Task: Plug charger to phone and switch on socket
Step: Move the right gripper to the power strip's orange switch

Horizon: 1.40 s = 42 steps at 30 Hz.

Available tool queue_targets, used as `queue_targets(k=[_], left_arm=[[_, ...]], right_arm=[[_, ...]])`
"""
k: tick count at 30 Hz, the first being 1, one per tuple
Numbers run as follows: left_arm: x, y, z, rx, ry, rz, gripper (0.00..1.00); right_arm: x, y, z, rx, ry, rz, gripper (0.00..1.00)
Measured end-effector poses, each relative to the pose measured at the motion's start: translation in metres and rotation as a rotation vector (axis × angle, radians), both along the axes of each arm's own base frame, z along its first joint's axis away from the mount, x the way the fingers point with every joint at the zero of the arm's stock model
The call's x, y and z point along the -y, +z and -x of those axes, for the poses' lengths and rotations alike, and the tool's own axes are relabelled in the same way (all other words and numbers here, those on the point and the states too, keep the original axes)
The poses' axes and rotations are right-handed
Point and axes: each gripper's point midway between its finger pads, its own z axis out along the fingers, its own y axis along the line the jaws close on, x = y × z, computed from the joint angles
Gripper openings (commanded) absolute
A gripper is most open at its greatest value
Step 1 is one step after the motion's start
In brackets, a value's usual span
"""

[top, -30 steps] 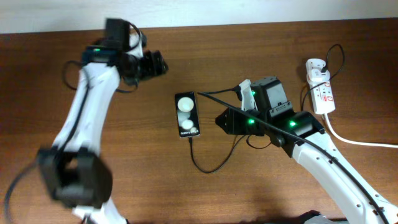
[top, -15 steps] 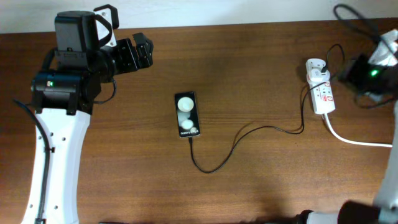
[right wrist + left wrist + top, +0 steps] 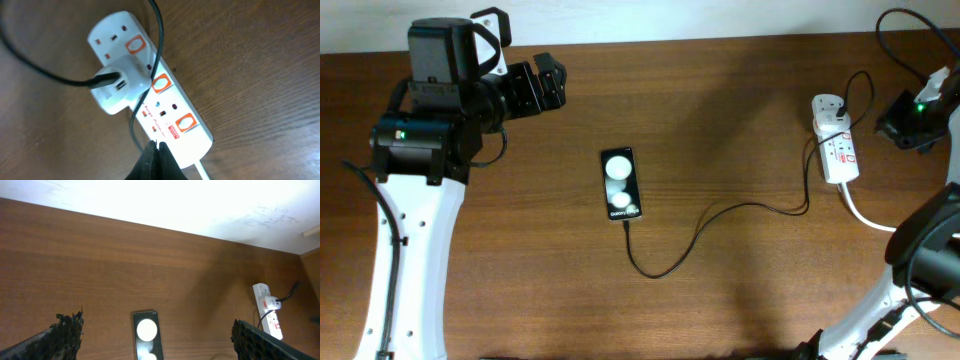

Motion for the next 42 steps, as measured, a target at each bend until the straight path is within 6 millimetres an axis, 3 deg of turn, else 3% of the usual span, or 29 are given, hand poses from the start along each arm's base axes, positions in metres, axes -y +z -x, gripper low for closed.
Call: queue_targets(k=[6,15,20,42], left_arm=[[0.000,0.000,0.000,0.000,0.000,0.000,0.99],[0.000,0.000,0.000,0.001,0.000,0.000,0.99],[0.000,0.000,0.000,0.000,0.000,0.000,0.99],[0.000,0.000,0.000,0.000,0.000,0.000,0.99]], right_arm=[[0.007,-0.043,-0.013,-0.027,-0.007,-0.021,0.04],[0.002,-0.074,-0.030,-0.011,0.009,-0.062,0.04],[-0.013,-0.078,-0.041,-0.002,0.045,-0.053,0.04],[-0.020,-0.090,-0.037,-0.062,0.043,-0.053,0.04]])
